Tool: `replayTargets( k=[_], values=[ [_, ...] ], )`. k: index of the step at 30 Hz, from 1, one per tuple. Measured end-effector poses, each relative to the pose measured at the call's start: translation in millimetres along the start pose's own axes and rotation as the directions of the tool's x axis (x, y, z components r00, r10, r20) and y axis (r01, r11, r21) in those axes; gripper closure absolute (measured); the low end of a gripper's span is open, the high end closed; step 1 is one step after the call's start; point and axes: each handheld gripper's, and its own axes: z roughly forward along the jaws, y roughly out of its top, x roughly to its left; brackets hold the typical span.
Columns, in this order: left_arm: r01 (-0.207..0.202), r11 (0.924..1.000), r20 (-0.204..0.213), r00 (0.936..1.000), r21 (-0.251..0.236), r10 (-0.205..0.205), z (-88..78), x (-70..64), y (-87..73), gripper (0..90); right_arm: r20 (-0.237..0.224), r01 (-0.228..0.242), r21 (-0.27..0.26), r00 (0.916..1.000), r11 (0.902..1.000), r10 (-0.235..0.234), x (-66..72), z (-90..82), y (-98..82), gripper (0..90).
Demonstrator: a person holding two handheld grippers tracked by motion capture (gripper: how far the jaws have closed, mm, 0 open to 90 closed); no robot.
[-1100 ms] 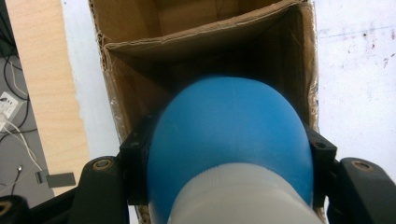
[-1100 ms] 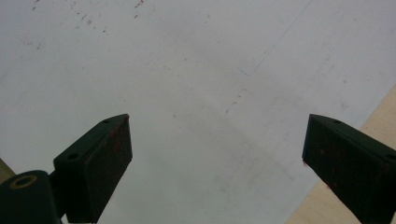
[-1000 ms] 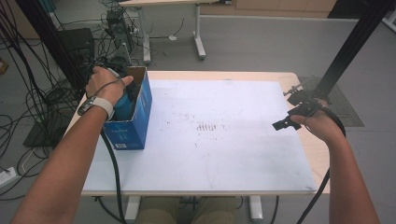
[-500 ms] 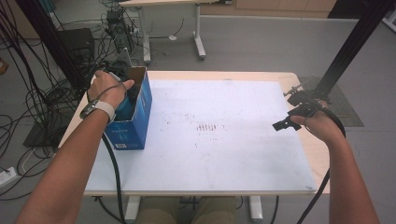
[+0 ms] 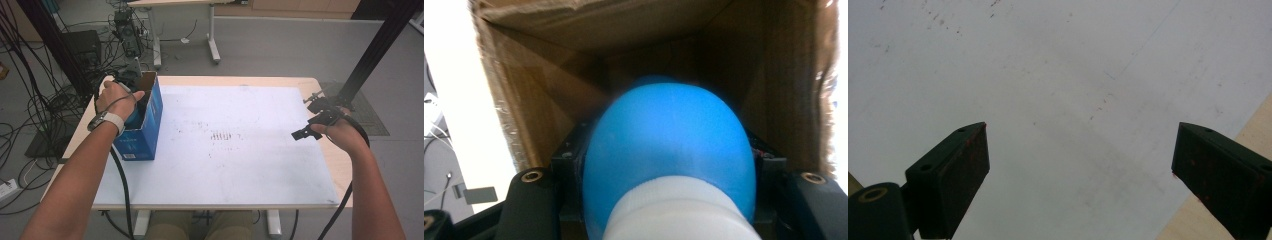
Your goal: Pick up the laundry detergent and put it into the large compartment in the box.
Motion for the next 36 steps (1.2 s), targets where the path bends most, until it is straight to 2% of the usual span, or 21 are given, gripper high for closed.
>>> replayTargets(
  k=[36],
  values=[
    [-0.005,1.0,0.005,1.0,-0.001,0.005,1.1,2.4,-0.8,37.4,0.008,0.0,0.005,1.0,1.0,0.0,2.5,-3.6,2.0,8.2]
  ],
)
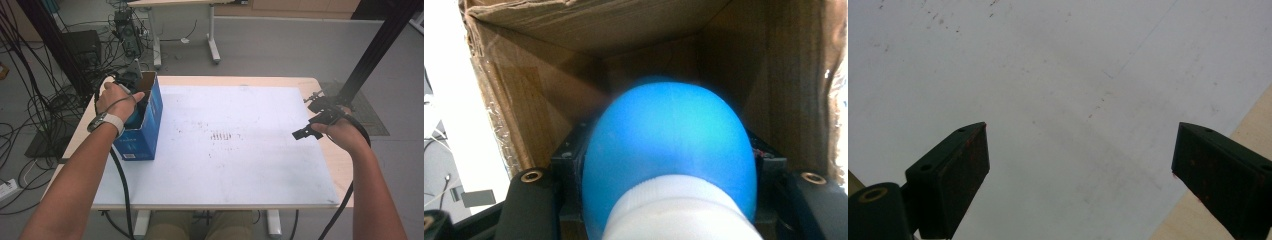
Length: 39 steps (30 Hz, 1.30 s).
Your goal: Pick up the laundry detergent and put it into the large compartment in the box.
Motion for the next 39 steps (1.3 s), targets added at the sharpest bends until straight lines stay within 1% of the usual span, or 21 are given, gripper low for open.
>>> replayTargets(
  k=[12,16,27,39],
  values=[
    [0.0,1.0,0.004,1.0,-0.007,0.001,-0.1,1.4,-1.8,37.3,0.004,-0.001,0.0,1.0,1.0,0.001,1.3,-2.5,0.1,8.2],
    [0.0,1.0,0.006,1.0,0.0,0.0,-0.4,2.2,-1.1,37.3,0.005,-0.003,0.0,1.0,1.0,0.003,1.4,-2.9,-0.3,8.2],
    [0.0,1.0,0.008,1.0,-0.004,0.0,-0.3,2.8,-1.9,37.3,0.007,-0.001,-0.005,1.0,1.0,0.001,2.0,-3.7,-0.2,8.2],
    [-0.003,1.0,0.005,1.0,-0.003,0.003,-0.3,1.1,-1.9,37.3,0.006,-0.002,-0.005,1.0,1.0,0.002,1.2,-3.3,-1.1,8.2]
  ],
)
